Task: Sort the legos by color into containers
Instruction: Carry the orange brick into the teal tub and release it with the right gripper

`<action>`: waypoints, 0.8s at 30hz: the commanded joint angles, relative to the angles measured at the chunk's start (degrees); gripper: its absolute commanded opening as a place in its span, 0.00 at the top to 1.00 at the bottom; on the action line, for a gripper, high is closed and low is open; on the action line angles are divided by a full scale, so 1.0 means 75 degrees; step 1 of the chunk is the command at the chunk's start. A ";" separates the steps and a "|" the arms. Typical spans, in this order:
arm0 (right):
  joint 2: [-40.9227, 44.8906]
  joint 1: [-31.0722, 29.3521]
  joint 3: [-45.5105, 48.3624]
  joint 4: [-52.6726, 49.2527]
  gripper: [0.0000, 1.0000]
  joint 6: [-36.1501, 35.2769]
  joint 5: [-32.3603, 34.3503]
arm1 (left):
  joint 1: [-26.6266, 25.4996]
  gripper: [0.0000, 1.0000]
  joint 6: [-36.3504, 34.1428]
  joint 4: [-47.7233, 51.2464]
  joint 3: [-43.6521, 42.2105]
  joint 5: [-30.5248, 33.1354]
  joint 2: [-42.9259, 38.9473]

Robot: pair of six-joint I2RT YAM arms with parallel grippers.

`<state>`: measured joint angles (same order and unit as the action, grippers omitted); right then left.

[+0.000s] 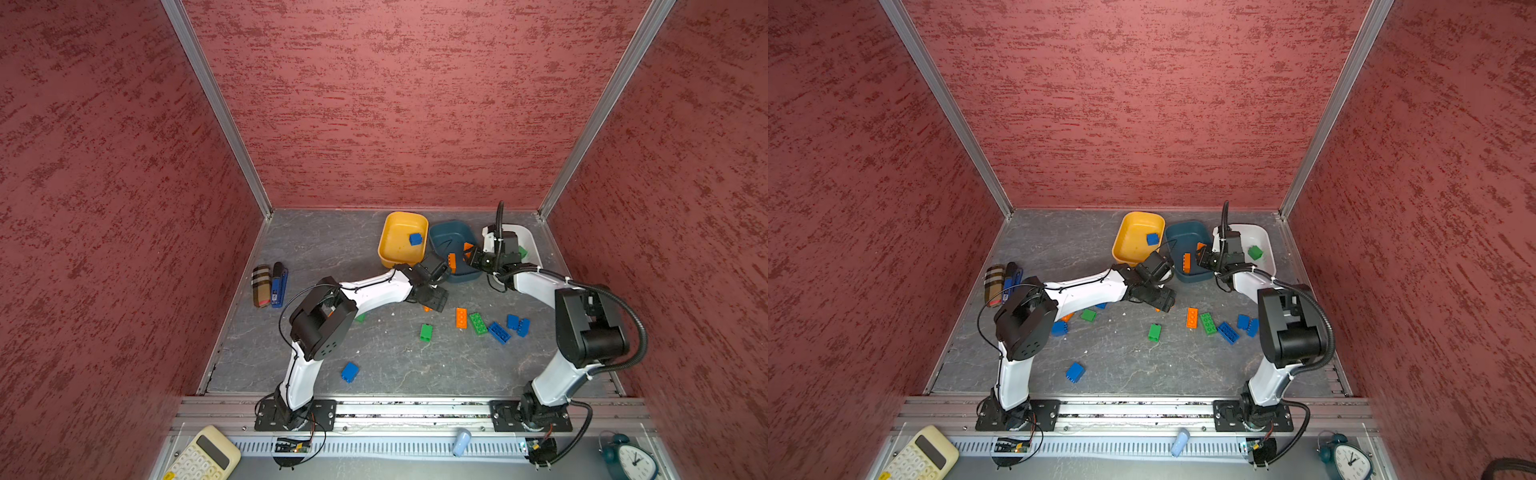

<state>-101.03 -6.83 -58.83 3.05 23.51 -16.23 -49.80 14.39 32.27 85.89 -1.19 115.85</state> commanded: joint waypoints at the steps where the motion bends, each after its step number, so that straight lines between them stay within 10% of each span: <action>1: -0.0231 -0.0070 -0.0530 -0.0657 0.50 -0.0172 0.0367 | -0.0149 0.26 -0.0246 0.0241 0.0229 0.0091 0.0145; 10: 0.0893 -0.0095 0.0147 -0.0435 0.26 -0.0055 0.0122 | -0.0459 0.47 -0.0465 0.0698 0.0633 0.0739 0.0544; 13: 0.1460 -0.0097 0.0666 -0.0160 0.02 0.0031 0.0024 | -0.0508 0.49 -0.0553 0.0811 0.0773 0.0921 0.0671; 24: 0.3327 -0.0088 0.2359 0.0407 0.01 0.0496 0.1018 | -0.0620 0.50 -0.0636 0.0707 0.0841 0.0780 0.0956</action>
<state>-78.28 -7.35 -42.39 2.92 25.96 -12.05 -53.93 10.41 36.82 91.46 4.12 120.05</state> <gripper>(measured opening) 0.988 0.497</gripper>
